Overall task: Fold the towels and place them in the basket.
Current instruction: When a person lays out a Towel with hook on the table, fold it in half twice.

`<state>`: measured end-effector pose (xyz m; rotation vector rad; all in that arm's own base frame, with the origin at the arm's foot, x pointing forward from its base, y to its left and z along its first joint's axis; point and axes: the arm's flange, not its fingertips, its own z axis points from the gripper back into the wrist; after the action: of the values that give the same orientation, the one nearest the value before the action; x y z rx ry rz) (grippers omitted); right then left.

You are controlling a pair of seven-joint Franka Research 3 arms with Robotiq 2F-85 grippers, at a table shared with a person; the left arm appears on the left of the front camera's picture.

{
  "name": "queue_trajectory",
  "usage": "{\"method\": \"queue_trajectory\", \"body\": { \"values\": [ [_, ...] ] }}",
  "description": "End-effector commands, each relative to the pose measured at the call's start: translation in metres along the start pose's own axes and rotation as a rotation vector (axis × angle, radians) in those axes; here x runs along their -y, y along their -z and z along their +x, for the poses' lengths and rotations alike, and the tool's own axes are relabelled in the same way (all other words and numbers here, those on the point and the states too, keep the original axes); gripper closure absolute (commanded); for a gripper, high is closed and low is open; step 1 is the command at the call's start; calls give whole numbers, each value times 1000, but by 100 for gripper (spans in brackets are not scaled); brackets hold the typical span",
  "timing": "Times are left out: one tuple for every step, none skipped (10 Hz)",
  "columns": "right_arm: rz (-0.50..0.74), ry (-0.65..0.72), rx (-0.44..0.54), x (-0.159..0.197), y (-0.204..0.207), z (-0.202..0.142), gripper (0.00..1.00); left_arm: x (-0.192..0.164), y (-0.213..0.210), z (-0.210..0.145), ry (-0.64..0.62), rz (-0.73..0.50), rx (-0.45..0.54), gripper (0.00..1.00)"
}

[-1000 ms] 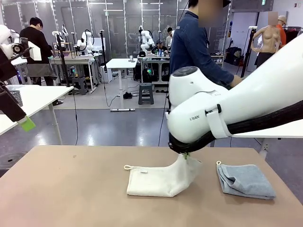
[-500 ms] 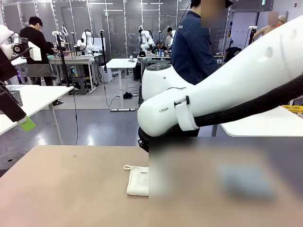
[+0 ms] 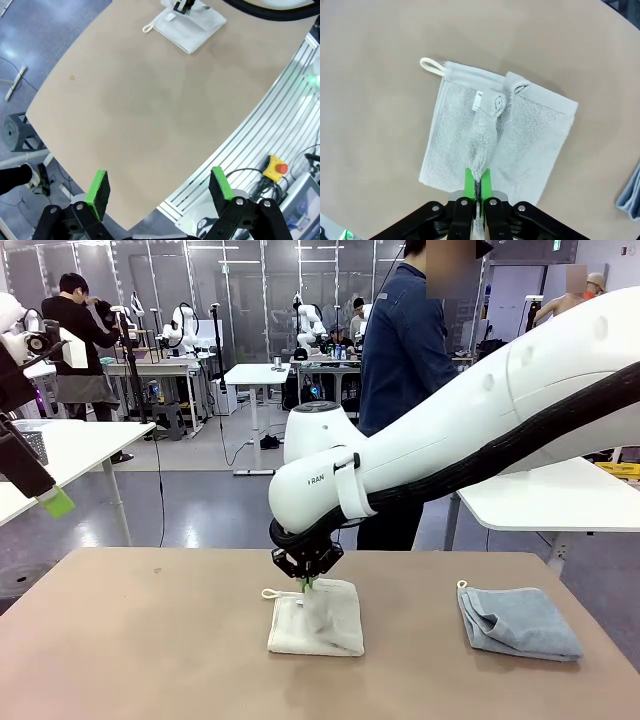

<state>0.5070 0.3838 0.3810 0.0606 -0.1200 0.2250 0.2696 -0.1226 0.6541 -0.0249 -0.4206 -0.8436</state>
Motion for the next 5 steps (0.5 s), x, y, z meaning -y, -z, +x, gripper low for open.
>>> {"method": "queue_trajectory", "body": {
  "values": [
    [-4,31,-10,-12,4,8,100,0,2,-1,2,11,15,0],
    [4,26,-5,-14,8,10,100,0,2,-1,2,11,15,0],
    [8,19,-11,-15,10,11,87,0,2,-1,2,11,15,0],
    [8,16,-21,-16,12,11,58,0,2,-1,2,11,15,0],
    [12,20,-18,-16,12,11,49,0,2,-1,2,11,15,0]
  ]
}}
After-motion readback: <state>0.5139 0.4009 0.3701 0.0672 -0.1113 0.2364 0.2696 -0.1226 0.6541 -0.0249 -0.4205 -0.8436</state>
